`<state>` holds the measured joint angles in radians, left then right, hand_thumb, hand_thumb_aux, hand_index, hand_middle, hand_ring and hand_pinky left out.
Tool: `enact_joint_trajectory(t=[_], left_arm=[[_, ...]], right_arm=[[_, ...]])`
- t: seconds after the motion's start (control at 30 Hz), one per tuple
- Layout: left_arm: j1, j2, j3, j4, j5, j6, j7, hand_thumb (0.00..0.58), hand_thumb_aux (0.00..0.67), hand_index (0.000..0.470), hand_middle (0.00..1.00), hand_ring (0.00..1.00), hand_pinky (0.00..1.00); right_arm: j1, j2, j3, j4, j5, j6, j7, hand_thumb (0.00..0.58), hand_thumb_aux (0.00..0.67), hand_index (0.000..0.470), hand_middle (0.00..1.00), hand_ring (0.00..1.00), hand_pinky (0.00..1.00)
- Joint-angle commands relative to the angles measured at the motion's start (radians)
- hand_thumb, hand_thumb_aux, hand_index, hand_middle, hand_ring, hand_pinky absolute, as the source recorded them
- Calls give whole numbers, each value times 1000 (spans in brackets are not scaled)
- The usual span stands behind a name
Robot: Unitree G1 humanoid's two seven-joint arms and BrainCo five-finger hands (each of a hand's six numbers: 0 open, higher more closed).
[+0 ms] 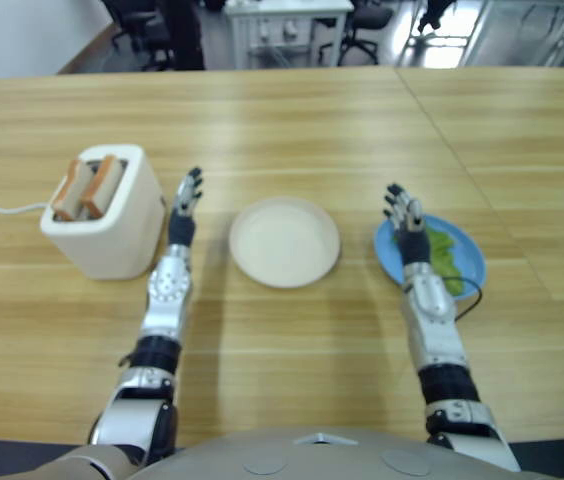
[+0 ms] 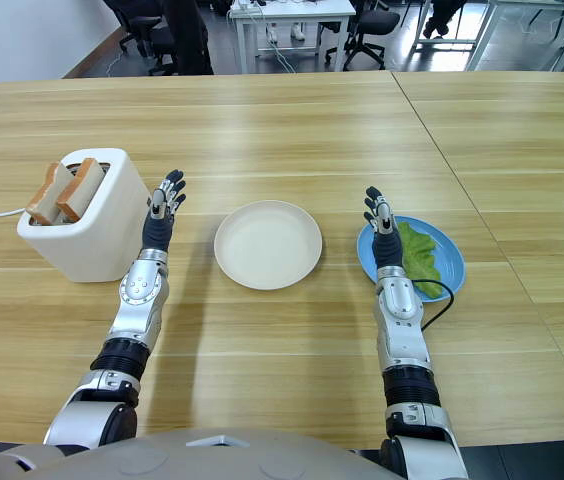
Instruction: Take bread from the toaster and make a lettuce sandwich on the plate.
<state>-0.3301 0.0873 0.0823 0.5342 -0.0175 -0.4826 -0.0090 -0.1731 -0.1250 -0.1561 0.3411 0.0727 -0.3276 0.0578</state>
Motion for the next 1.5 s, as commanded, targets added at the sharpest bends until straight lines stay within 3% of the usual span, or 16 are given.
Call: enact_joint_trajectory(t=[0.03,0.23,0.3,0.43,0.53,0.67,0.77,0.83,1.2,1.5], left_arm=[[5,5,-2,-7,14,-1,2,0,0,0,0,0,0],[5,0,-6,2,11,10,-10,0,0,0,0,0,0],[36,-4,-18,-108,-8,50,-35,0,0,0,0,0,0],[109,90,4,-837,-130,300,-76,0,0,0,0,0,0],[79,305,158,-1082,-120,513,-119,0,0,0,0,0,0],[123,608,329,-944,175,603,-107,0,0,0,0,0,0],[218,785,289,-748,494,647,-17,0,0,0,0,0,0],[254,841,258,-622,598,683,31,0,0,0,0,0,0],[229,877,69,-215,771,752,118,0,0,0,0,0,0],[220,839,27,-242,757,753,118,0,0,0,0,0,0]], right_arm=[[3,1,-2,6,-1,12,-6,0,0,0,0,0,0],[5,7,-5,9,8,7,-8,0,0,0,0,0,0],[4,8,-2,9,9,8,-6,0,0,0,0,0,0],[15,6,3,9,-2,12,-8,0,0,0,0,0,0],[25,9,8,8,-9,11,-12,0,0,0,0,0,0],[34,20,15,10,-16,6,-20,0,0,0,0,0,0],[35,23,18,12,-19,7,-21,0,0,0,0,0,0],[39,22,18,6,-20,9,-20,0,0,0,0,0,0],[49,5,10,-2,-17,20,-16,0,0,0,0,0,0],[48,-4,8,10,-14,36,-14,0,0,0,0,0,0]])
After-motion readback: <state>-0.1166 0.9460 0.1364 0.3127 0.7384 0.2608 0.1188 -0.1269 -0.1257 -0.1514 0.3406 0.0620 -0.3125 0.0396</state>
